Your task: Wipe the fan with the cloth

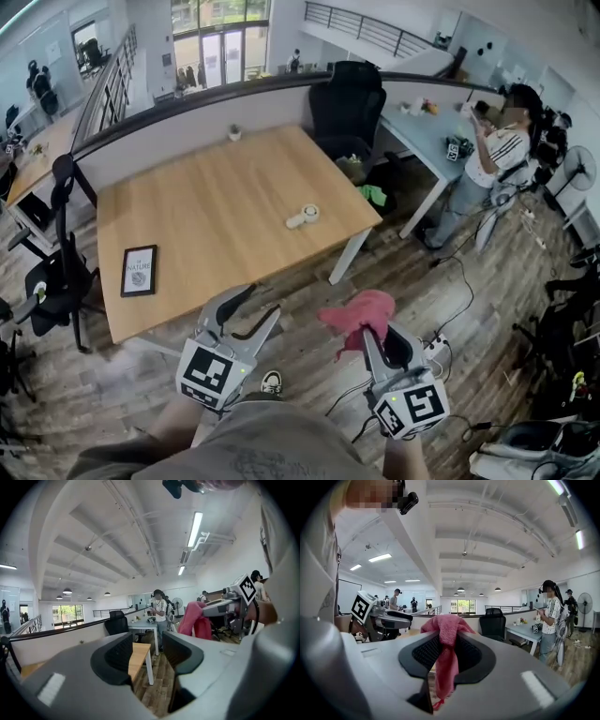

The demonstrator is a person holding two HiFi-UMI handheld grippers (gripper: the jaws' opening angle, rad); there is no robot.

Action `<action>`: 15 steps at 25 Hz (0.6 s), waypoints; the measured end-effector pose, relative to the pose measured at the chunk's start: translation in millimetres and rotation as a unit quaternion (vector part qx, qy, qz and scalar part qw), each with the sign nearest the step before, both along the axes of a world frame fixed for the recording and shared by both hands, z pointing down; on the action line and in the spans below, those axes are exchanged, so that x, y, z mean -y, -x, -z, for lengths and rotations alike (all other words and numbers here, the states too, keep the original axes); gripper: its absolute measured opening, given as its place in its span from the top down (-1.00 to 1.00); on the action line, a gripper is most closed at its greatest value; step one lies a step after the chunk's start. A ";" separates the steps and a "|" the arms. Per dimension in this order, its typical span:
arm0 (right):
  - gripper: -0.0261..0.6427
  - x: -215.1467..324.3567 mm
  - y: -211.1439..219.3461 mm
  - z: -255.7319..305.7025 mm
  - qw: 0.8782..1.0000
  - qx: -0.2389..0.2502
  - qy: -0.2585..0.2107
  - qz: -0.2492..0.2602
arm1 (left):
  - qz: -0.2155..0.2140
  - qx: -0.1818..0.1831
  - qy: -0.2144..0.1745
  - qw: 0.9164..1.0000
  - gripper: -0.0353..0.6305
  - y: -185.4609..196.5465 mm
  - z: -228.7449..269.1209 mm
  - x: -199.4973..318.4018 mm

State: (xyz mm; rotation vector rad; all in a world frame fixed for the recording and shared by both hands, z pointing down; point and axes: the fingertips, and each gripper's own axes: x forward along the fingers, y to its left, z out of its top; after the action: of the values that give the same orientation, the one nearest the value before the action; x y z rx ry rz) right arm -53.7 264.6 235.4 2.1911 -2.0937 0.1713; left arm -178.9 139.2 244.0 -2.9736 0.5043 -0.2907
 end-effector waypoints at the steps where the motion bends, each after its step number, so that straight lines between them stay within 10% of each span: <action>1: 0.66 12.5 -1.5 -0.6 1.000 -0.001 0.001 0.000 | 0.000 0.001 0.001 1.000 0.29 -1.0 -1.7 12.2; 15: 0.66 109.2 -36.7 -18.8 1.000 0.012 0.018 0.013 | 0.020 0.015 0.017 1.000 0.29 -30.6 -21.5 107.3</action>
State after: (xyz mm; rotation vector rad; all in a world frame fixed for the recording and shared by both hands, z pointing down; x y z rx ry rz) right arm -17.0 155.4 254.2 2.1517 -2.1128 0.2333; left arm -148.3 31.9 265.5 -2.9895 0.5615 -0.3512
